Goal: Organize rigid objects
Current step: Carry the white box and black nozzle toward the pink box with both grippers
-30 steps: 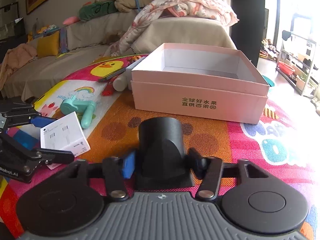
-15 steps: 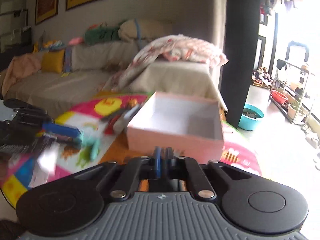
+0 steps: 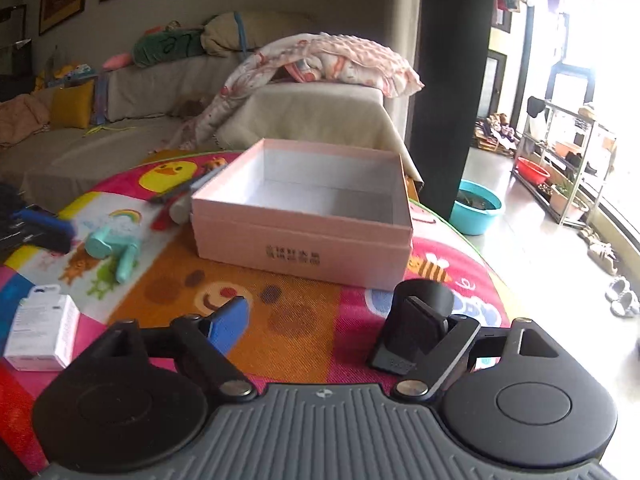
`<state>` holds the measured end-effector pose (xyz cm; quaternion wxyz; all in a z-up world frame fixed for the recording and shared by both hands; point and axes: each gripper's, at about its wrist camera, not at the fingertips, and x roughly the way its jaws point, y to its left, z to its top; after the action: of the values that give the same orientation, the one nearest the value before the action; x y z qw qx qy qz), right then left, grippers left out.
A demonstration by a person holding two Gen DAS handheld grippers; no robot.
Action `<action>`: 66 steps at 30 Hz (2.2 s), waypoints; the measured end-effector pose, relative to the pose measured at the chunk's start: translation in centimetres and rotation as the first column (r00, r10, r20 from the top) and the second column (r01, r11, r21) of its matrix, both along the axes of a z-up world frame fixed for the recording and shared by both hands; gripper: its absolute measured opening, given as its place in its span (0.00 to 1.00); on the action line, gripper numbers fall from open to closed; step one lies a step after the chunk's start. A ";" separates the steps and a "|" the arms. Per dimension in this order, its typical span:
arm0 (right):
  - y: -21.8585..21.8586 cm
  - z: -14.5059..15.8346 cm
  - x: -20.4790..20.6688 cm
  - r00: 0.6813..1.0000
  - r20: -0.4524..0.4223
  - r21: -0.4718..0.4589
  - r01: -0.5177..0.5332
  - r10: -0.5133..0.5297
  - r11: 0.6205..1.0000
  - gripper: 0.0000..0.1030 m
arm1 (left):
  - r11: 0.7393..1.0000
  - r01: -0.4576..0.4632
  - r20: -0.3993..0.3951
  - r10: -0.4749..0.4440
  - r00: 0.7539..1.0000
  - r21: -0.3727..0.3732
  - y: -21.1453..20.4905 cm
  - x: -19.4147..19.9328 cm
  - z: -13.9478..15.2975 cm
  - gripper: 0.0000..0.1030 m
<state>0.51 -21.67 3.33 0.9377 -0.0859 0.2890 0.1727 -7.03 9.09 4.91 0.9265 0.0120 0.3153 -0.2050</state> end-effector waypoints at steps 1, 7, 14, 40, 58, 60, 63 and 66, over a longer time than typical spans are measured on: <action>-0.1 -0.5 0.5 1.000 0.006 -0.018 0.019 -0.019 1.000 0.82 | 1.000 -0.021 -0.005 0.021 1.000 -0.009 0.6 -0.6 -0.2 0.15; -2.6 -2.2 5.2 0.979 -0.035 -0.022 0.198 -0.199 0.980 0.81 | 0.996 -0.077 -0.043 0.075 0.996 -0.050 2.7 -4.6 -0.5 0.16; -0.8 -2.7 3.3 0.985 -0.153 0.068 0.092 -0.081 0.993 0.49 | 0.998 0.048 -0.137 -0.052 0.989 -0.036 0.8 -6.4 -2.2 0.20; 4.0 -3.4 -0.3 0.988 -0.125 0.056 -0.082 0.089 0.995 0.73 | 0.990 0.143 -0.099 -0.142 0.985 0.003 -7.3 -5.5 -3.8 0.89; 4.0 -3.5 -0.3 0.988 -0.127 0.059 -0.079 0.086 0.995 0.76 | 0.977 -0.173 -0.107 0.160 0.981 -0.125 -3.7 -2.0 -3.8 0.87; 4.1 -3.5 -0.3 0.988 -0.126 0.055 -0.079 0.085 0.995 0.76 | 0.984 -0.155 -0.085 0.148 0.985 -0.088 -4.7 -0.9 -4.0 0.86; 4.2 -3.6 -0.4 0.989 -0.125 0.049 -0.079 0.085 0.996 0.77 | 0.992 -0.115 -0.060 0.113 0.992 -0.041 -5.9 -0.1 -4.1 0.86; 4.2 -3.6 -0.4 0.989 -0.123 0.048 -0.079 0.085 0.996 0.77 | 0.998 -0.049 -0.053 0.051 0.997 0.028 -7.3 -0.2 -4.8 0.86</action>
<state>0.11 -17.48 -0.23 0.9115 -0.0664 0.3395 0.2225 -7.23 1.82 0.14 0.9223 0.0109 0.3431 -0.1777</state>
